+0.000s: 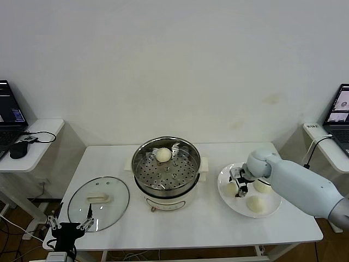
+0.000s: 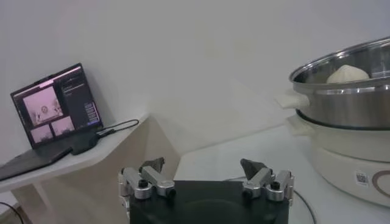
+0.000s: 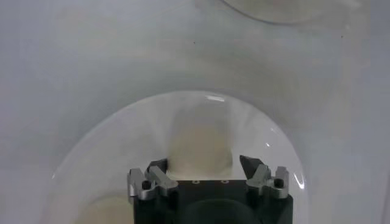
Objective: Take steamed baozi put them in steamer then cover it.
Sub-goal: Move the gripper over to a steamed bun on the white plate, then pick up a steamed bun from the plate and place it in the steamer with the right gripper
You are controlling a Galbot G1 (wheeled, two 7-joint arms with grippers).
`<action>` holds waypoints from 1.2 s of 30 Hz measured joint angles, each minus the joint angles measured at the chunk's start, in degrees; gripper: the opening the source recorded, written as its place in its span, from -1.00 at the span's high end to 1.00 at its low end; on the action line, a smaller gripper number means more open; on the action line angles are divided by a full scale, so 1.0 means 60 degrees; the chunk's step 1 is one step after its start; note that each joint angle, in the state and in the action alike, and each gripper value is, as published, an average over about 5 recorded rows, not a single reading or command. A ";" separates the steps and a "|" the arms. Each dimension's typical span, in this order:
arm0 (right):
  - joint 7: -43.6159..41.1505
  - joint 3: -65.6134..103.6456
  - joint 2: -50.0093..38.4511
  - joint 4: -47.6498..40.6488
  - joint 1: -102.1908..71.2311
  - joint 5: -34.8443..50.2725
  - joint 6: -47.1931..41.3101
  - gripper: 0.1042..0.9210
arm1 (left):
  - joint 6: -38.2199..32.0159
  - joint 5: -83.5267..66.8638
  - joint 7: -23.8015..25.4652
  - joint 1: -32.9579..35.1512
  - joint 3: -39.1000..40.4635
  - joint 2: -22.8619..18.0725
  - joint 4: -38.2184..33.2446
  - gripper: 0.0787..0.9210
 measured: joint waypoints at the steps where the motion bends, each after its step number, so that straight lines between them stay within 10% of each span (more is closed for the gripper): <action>1: -0.0018 0.0007 -0.0003 -0.0002 0.0011 0.0006 0.0002 -0.23 | 0.0000 0.0001 -0.0001 -0.0003 0.0005 -0.0005 -0.0002 -0.77; 22: -0.0567 -0.1377 -0.0615 0.1284 0.3335 0.2127 -0.0716 -0.14 | 0.0069 -0.0007 0.0025 -0.0145 0.0198 0.0074 -0.0206 -0.77; 36: 0.0398 -0.2903 0.1661 0.1412 0.5842 0.5076 -0.1960 -0.16 | 0.0048 -0.0160 0.0008 -0.0237 0.0045 0.0122 -0.0195 -0.77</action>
